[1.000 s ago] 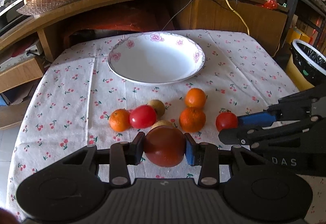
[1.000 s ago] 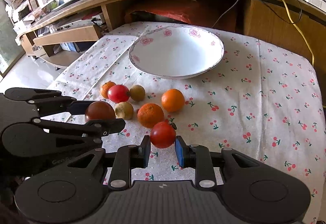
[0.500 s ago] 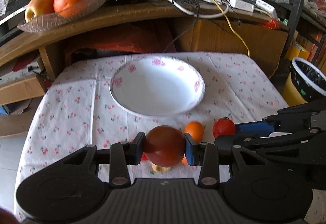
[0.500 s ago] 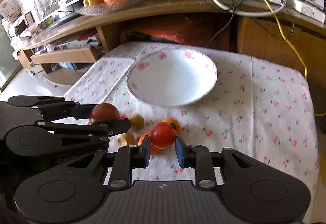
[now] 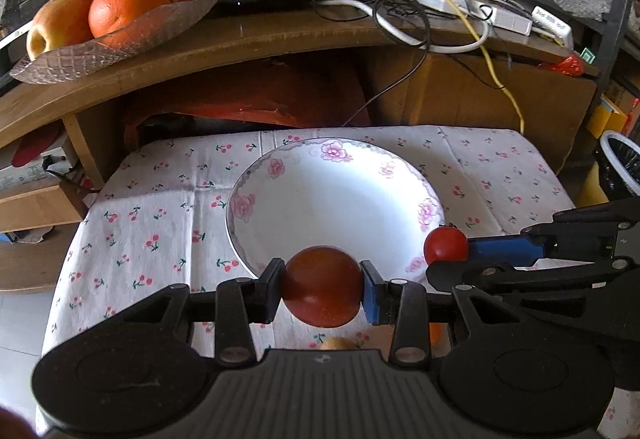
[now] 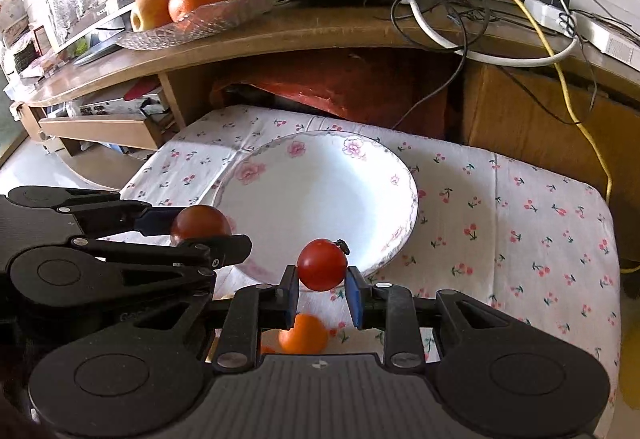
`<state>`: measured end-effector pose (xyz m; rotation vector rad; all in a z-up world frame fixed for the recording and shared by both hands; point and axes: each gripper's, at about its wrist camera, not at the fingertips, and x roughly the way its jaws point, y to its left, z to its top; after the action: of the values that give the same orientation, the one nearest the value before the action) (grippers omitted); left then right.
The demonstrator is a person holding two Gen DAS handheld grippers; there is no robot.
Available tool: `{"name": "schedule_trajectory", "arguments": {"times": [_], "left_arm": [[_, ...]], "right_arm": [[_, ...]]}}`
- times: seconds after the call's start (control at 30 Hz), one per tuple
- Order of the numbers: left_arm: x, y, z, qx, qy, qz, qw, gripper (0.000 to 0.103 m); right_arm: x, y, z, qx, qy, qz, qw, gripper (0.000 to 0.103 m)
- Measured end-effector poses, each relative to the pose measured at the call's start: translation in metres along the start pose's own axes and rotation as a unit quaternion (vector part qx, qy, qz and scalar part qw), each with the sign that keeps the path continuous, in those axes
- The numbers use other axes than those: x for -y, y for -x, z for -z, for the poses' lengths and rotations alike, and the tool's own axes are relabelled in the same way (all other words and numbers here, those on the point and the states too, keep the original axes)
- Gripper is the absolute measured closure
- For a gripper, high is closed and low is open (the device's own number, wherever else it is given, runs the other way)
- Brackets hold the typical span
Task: Organize fruits
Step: 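Carry the dark red tomato in the left tool while the right tool carries the small tomato over the bowl, then open the left tool over the white bowl while the right tool opens to drop its tomato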
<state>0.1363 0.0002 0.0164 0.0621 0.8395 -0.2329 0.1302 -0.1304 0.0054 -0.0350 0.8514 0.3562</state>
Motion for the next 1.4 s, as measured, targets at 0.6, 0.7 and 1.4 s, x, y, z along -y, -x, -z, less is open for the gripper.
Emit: {"name": "schedule_trajectory", "arguments": {"times": [0.6, 0.7, 1.4], "left_arm": [[-0.011, -0.028, -0.002, -0.020, 0.013, 0.003, 0.9997, 0.057], [-0.011, -0.030, -0.003, -0.021, 0.020, 0.003, 0.9996, 0.057], [-0.014, -0.035, -0.005, -0.024, 0.034, 0.007, 0.9991, 0.057]], "right_arm": [[0.009, -0.033, -0.006, -0.010, 0.006, -0.002, 1.000, 0.079], [0.008, -0.035, -0.008, -0.009, 0.007, 0.003, 1.000, 0.079], [0.012, -0.040, -0.009, -0.009, -0.007, -0.007, 1.000, 0.076]]}}
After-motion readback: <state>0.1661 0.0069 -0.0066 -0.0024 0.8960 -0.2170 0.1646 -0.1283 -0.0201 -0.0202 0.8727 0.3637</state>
